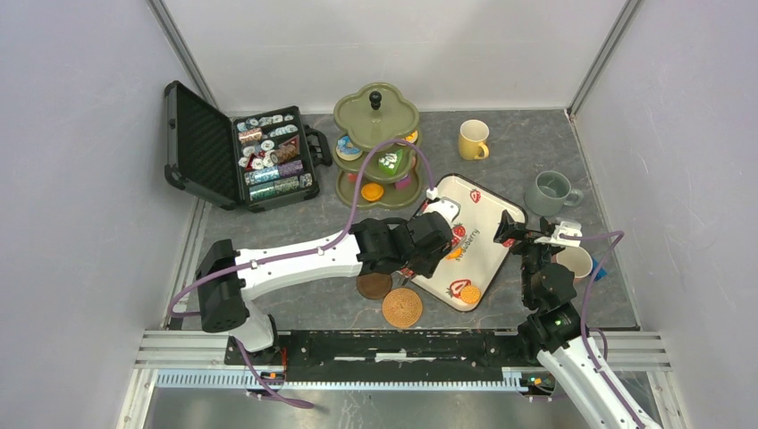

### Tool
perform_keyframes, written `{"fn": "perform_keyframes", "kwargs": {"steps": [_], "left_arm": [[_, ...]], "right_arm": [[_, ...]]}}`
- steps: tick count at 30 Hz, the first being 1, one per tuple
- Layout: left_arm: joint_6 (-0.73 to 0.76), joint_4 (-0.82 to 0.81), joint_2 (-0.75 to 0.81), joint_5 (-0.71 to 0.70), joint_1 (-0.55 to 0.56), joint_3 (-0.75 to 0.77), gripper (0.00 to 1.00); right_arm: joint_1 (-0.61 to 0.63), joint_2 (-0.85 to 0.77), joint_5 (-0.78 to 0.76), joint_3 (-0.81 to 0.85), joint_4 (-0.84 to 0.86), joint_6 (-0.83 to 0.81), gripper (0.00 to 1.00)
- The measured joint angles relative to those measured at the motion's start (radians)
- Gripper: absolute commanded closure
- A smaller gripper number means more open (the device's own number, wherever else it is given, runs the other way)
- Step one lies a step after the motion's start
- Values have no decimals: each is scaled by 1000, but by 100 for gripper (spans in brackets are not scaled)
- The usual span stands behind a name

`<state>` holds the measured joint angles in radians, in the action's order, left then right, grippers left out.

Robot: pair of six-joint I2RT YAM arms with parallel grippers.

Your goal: Serve the afternoon tea

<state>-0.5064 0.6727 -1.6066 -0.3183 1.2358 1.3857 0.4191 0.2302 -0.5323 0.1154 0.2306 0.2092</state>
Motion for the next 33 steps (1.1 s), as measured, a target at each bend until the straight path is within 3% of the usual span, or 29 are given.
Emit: {"fn": "perform_keyframes", "kwargs": {"steps": [11,33], "left_arm": [[4,-48,-38,84,-11,-1,50],[46,-47,-122,76,-17,-2,50]], "right_arm": [[0,0,0,0,0,0,2],[0,0,0,0,0,0,2]]}}
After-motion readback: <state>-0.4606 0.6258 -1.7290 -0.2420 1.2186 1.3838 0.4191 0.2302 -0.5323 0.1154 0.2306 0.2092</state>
